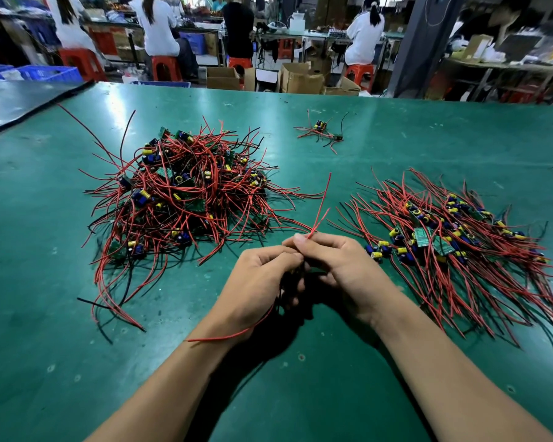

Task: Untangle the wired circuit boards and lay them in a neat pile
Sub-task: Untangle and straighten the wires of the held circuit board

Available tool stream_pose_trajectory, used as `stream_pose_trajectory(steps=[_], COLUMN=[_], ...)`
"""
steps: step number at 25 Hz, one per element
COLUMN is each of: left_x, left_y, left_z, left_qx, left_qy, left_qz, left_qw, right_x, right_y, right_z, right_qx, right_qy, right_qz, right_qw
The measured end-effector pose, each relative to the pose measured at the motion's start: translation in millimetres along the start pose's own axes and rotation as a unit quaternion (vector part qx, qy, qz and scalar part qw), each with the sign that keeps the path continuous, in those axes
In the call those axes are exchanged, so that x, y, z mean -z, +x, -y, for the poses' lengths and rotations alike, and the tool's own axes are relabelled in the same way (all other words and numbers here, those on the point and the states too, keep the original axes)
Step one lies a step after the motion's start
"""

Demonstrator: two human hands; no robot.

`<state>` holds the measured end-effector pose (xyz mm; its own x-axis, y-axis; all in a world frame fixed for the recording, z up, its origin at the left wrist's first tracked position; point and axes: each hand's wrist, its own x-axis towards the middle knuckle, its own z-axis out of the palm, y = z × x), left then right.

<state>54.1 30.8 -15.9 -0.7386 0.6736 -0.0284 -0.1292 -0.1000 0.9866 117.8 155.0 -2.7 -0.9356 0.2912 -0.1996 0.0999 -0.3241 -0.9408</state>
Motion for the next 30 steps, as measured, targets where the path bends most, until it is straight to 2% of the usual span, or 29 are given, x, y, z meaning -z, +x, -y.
stream_pose_trajectory(steps=[3, 7, 11, 16, 18, 25, 30], left_x=[-3, -5, -2, -2, -1, 0, 0], left_y=[2, 2, -1, -2, -3, 0, 0], left_z=[1, 0, 0, 0, -1, 1, 3], left_qx=[-0.005, 0.012, 0.02, 0.0, 0.007, 0.0, -0.034], left_qy=[0.029, 0.049, 0.03, 0.014, -0.006, -0.004, 0.063], left_qz=[-0.007, 0.018, 0.018, 0.013, 0.019, 0.009, 0.026], left_qw=[1.0, 0.999, 0.999, 1.0, 1.0, 1.0, 0.997], right_x=[3, 12, 6, 6, 5, -2, 5], right_y=[7, 14, 13, 3, 1, 5, 10], right_z=[1, 2, -1, 0, 1, -5, -6], right_qx=[0.031, 0.077, 0.058, -0.021, -0.027, 0.037, 0.074], right_qy=[0.031, 0.007, 0.017, 0.019, 0.003, 0.021, -0.025], right_qz=[-0.09, -0.181, -0.144, 0.004, 0.028, -0.072, -0.13], right_qw=[0.995, 0.98, 0.988, 1.0, 0.999, 0.997, 0.988])
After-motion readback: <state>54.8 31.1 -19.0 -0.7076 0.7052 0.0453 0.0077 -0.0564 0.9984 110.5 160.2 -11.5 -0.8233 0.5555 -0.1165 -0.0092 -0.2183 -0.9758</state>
